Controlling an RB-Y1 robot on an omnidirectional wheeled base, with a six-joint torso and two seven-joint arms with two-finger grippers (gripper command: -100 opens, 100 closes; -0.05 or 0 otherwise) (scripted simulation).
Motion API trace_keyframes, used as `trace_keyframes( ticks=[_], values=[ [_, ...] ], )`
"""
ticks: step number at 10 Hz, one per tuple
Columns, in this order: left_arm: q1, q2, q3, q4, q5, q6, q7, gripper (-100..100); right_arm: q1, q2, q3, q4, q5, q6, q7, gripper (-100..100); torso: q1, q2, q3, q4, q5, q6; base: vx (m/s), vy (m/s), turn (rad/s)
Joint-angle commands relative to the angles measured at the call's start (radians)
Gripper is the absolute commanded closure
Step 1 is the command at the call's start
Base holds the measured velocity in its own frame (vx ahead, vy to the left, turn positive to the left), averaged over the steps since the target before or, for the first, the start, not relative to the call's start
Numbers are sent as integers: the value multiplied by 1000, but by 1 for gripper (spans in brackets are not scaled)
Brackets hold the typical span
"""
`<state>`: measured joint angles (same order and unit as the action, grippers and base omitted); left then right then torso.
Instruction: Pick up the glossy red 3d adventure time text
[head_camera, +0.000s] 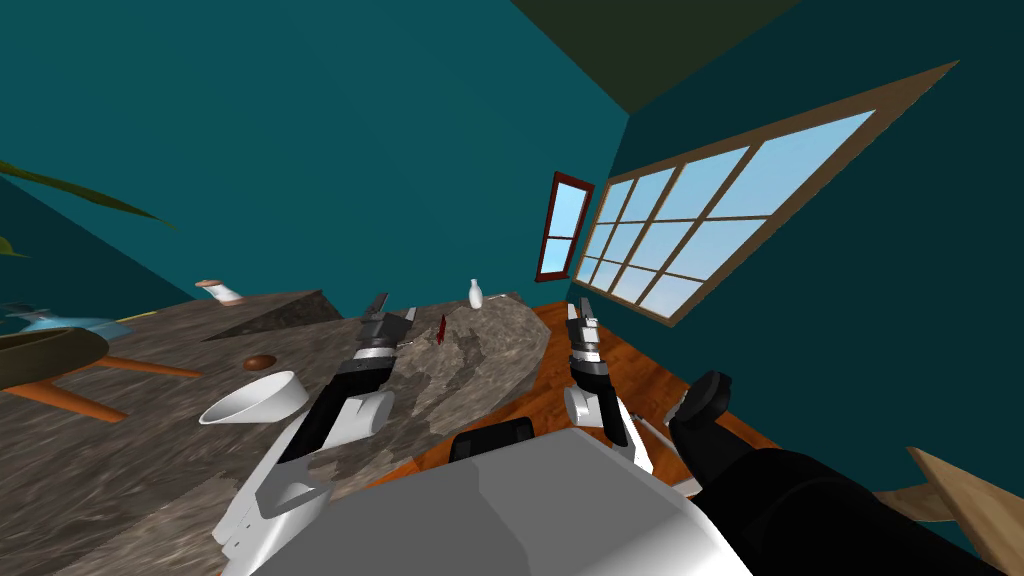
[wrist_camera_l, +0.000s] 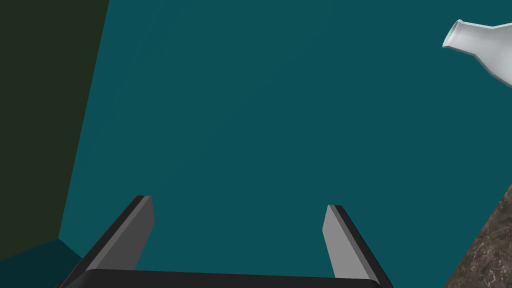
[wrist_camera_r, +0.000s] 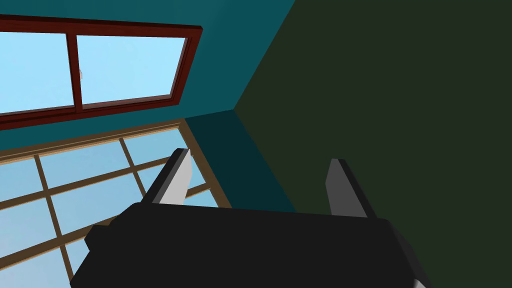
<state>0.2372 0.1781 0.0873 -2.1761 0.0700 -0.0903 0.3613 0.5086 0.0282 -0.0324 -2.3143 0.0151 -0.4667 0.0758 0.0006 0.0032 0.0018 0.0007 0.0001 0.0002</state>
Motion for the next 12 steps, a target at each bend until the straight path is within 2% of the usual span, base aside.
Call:
trace_keyframes(
  ticks=[1, 2, 3, 4, 5, 6, 7, 8, 9, 10, 12],
  values=[
    [-19, 5, 6, 20, -4, 41, 34, -100, 0, 0, 0, 0, 0, 0, 0, 0, 0, 0, 0, 0, 0, 0, -50, 3, -37],
    [-54, 13, 19, 50, -9, 75, 72, -100, 0, 0, 0, 0, 0, 0, 0, 0, 0, 0, 0, 0, 0, 0, -43, -4, -61],
    [-54, 13, 19, 50, -9, 93, 75, -100, 0, 0, 0, 0, 0, 0, 0, 0, -1, -1, 0, 0, 0, 0, -33, -5, -38],
    [-90, 19, 34, 81, -14, 131, 116, -100, 0, 0, 0, 0, 0, 0, 0, 0, -1, -1, -1, 0, 0, 0, -34, -3, -68],
    [-90, 19, 34, 81, -14, 146, 119, -100, 0, 0, 0, 0, 0, 0, 0, 0, 0, -1, -1, 0, 0, 0, -28, -5, -43],
    [-126, 23, 49, 112, -19, 177, 160, -100, 0, 0, 0, 0, 0, 0, 0, 0, -1, -2, -1, 0, 0, 0, -37, -6, -65],
    [-126, 23, 49, 112, -19, 200, 163, -100, 0, 0, 0, 0, 0, 0, 0, 0, -1, -1, -1, 0, 0, 0, -33, -2, -38],
    [-163, 25, 66, 144, -24, 239, 206, -100, 0, 0, 0, 0, 0, 0, 0, 0, 0, -1, -1, 0, 0, 0, -39, -7, -59],
    [-163, 25, 66, 144, -24, 256, 208, -100, 0, 0, 0, 0, 0, 0, 0, 0, -1, -1, -1, 0, 0, 0, -30, -6, -40],
    [-200, 25, 83, 176, -30, 284, 246, -100, 0, 0, 0, 0, 0, 0, 0, 0, -1, -2, -1, 0, 0, 0, -27, -9, -83],
    [-200, 25, 83, 176, -30, 313, 253, -100, 0, 0, 0, 0, 0, 0, 0, 0, -1, -2, -1, 0, 0, -1, -16, -3, -10]
  ],
)
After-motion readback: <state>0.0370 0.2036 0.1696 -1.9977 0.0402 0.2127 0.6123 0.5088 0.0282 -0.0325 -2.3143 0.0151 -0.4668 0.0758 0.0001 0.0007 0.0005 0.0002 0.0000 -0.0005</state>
